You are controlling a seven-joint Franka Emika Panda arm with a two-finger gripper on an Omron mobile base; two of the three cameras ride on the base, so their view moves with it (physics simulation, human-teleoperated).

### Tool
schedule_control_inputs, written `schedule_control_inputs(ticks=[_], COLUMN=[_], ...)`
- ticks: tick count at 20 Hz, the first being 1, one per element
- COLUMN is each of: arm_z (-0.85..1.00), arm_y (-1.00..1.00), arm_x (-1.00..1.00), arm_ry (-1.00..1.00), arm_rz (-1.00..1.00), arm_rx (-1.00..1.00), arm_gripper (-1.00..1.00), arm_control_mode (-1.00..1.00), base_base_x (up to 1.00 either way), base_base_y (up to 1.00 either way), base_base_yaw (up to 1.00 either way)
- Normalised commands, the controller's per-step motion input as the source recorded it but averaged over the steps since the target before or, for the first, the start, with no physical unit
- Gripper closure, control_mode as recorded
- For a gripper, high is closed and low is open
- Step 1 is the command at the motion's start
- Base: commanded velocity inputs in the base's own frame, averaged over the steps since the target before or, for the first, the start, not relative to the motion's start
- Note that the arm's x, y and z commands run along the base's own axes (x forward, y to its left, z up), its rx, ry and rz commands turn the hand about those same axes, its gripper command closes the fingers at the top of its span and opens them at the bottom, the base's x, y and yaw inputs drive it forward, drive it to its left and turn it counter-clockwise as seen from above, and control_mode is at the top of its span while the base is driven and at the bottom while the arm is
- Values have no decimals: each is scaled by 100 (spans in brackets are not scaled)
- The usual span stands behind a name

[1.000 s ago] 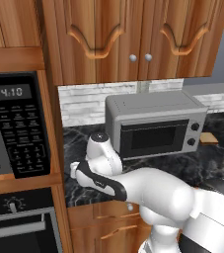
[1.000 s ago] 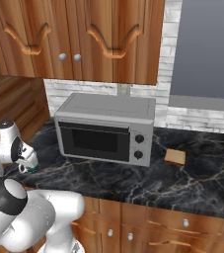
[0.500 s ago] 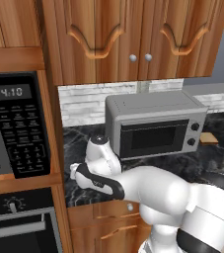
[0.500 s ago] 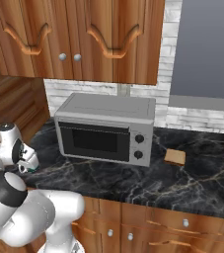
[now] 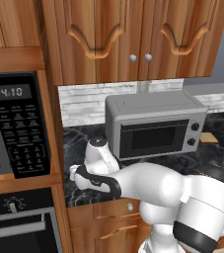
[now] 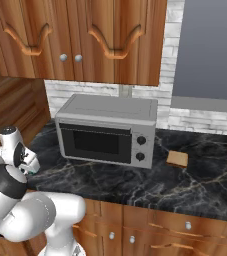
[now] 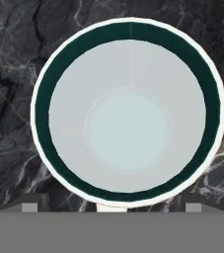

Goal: Pick the mug from the counter and place it inside the microwave. Then close the microwave.

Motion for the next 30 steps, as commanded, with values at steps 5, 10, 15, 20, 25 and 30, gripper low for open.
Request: schedule_control_inputs(ticks=[5,10,15,20,25,30], arm_z=[0,0,0,16,47,52], arm_y=[0,0,-1,-19,-34,-41], arm_x=[0,0,0,-13,-27,-17], arm_ry=[0,0,0,0,0,0], arm_rz=[0,0,0,7,12,12], arm_rx=[0,0,0,0,0,-1], arm_gripper=[100,100,100,100,100,100], arm_control_mode=[-100,-100,-100,-100,-100,-100], base_base_x=[0,0,0,0,0,0], base_base_y=[0,0,0,0,0,0], base_base_yaw=[0,0,0,0,0,0])
